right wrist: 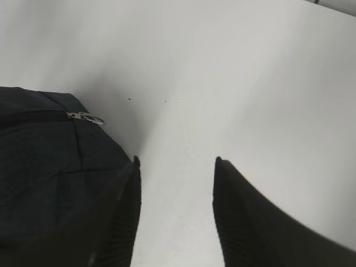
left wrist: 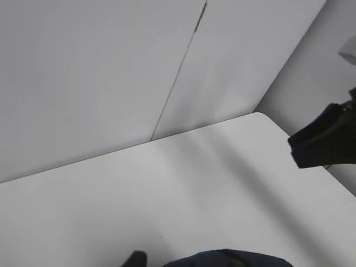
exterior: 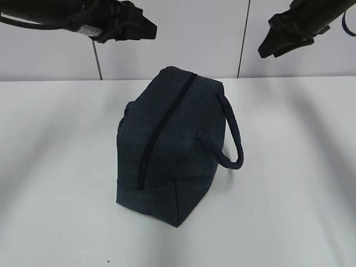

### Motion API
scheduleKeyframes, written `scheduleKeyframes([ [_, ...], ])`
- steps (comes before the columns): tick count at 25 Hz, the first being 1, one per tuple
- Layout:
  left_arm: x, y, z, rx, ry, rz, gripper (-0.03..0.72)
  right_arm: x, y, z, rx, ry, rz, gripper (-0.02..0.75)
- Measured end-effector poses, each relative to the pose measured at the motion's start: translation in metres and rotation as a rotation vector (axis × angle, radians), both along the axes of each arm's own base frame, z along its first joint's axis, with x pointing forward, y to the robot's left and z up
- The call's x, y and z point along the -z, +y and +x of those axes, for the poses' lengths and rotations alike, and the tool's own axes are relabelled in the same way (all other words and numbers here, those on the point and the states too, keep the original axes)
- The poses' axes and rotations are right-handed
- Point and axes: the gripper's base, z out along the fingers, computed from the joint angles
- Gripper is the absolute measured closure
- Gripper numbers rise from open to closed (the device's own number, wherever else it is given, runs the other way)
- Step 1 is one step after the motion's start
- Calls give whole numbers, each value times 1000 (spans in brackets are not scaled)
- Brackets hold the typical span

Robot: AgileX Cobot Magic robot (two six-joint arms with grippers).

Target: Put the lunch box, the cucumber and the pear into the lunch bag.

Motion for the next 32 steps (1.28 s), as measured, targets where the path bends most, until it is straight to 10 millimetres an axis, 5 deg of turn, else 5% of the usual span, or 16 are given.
scheduleKeyframes([
  [10,-33,62,-17,-51,57,63,409,-65,-11,-30,130,-65,-107,393],
  [25,-75,108,-72,-303,102,417,406,-160,-14,-100,263,-246,-109,392],
  [32,-104,116,-110,-379,105,393,204,-205,-13,-148,271,-374,-105,292],
])
